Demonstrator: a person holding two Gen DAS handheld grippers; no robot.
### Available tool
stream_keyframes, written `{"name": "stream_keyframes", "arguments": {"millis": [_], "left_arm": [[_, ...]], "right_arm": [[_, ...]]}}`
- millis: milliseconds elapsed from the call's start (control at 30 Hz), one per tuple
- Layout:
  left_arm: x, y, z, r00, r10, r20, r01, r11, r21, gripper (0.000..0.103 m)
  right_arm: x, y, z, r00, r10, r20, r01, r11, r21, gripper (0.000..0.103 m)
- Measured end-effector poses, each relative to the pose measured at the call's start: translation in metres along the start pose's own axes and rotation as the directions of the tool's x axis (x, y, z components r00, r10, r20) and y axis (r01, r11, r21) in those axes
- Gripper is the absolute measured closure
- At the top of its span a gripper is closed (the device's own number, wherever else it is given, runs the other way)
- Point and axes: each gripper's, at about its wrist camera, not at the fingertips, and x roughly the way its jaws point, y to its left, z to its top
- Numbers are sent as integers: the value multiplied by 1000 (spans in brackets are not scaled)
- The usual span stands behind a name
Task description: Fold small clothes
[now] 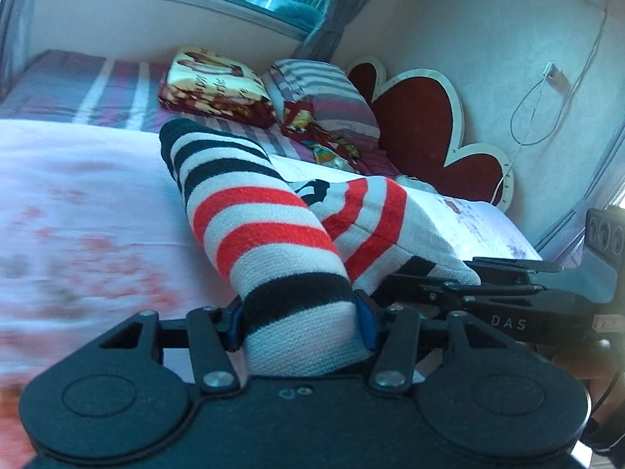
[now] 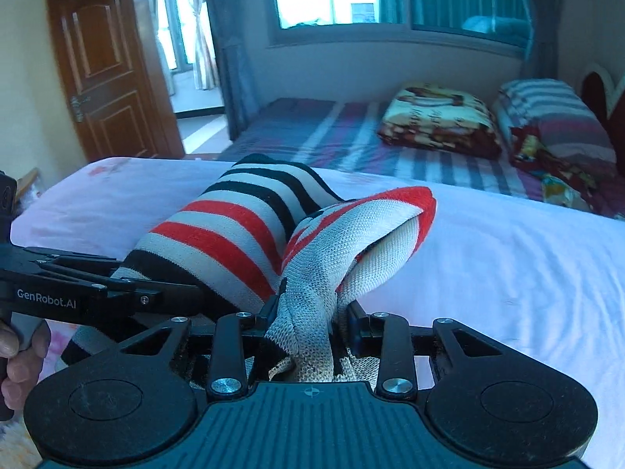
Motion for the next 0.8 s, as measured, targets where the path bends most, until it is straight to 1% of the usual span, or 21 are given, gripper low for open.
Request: {"name": "stream_keyframes", "arguments": {"millis": [133,300,467,533,567,633,667,700,733,800], "left_arm": [[-44,28,-2,999,42,14,-42,999,1,52],[-96,69,-8,994,103,17,-103,995,-4,52],[-125,106,-22,990,138,4,-138,990,-37,52],[-127,122,-31,990,143,-9,-144,988,-59,52],[-124,130,-36,990,140,-16,-141,987,-81,51],[-120,146,-46,991,133,-19,-135,982,-134,48],[-119,152,-51,992,126,-14,-126,979,-163,46],[-119,156,-55,993,121,-4,-120,976,-180,42],[-119,158,-57,993,122,6,-119,977,-179,39],[-118,157,-59,991,133,22,-127,977,-172,37]], "right_arm": [[12,65,6,999,35,12,-35,999,-38,69],[37,138,8,995,101,11,-101,994,-36,69],[66,191,0,988,156,-17,-156,988,-19,69],[81,200,-7,986,163,-34,-164,986,-9,69],[88,201,-11,988,152,-39,-152,988,-8,69],[99,191,-18,990,128,-58,-127,992,25,69],[105,183,-22,989,130,-75,-126,990,59,69],[108,172,-27,985,149,-88,-140,985,101,69],[112,165,-31,982,170,-87,-157,978,136,69],[115,161,-33,981,177,-77,-165,976,144,69]]}}
